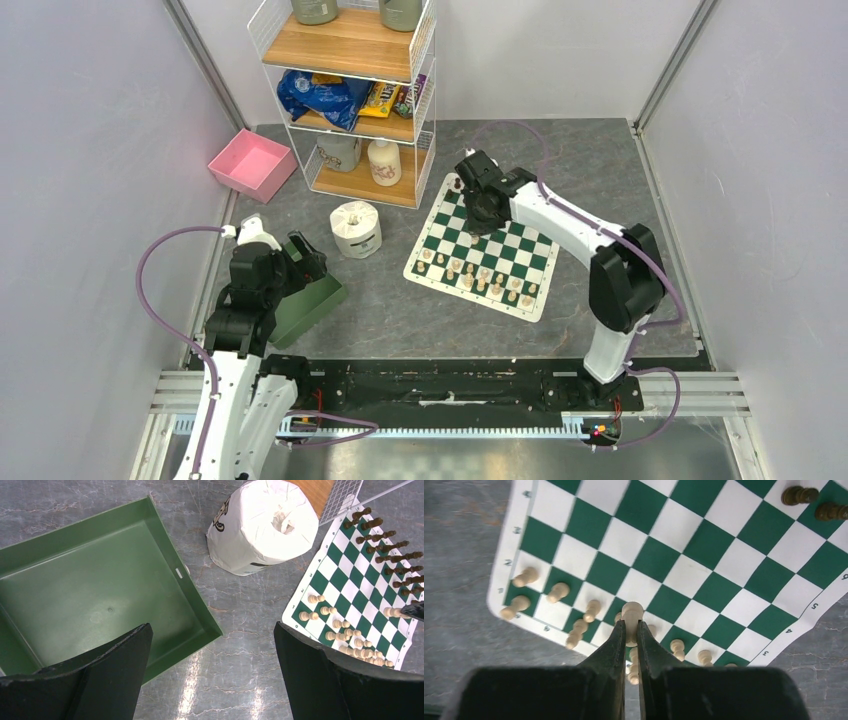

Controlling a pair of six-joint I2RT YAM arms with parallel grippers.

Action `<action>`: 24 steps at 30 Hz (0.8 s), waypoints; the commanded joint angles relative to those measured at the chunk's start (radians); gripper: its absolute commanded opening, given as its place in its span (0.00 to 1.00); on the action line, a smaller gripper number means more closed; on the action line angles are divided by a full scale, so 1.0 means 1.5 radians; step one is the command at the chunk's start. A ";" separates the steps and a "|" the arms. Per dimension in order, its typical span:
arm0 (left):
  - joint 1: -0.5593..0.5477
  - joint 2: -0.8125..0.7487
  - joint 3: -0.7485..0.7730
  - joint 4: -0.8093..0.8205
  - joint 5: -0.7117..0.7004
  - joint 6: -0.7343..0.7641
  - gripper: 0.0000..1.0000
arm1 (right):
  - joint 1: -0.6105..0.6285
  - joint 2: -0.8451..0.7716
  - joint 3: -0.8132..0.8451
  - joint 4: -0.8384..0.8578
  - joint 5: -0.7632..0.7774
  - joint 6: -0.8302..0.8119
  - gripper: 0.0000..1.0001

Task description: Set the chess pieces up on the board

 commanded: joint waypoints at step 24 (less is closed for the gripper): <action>-0.001 -0.007 0.001 0.020 0.005 0.018 0.99 | 0.180 0.091 0.104 0.004 0.040 0.048 0.12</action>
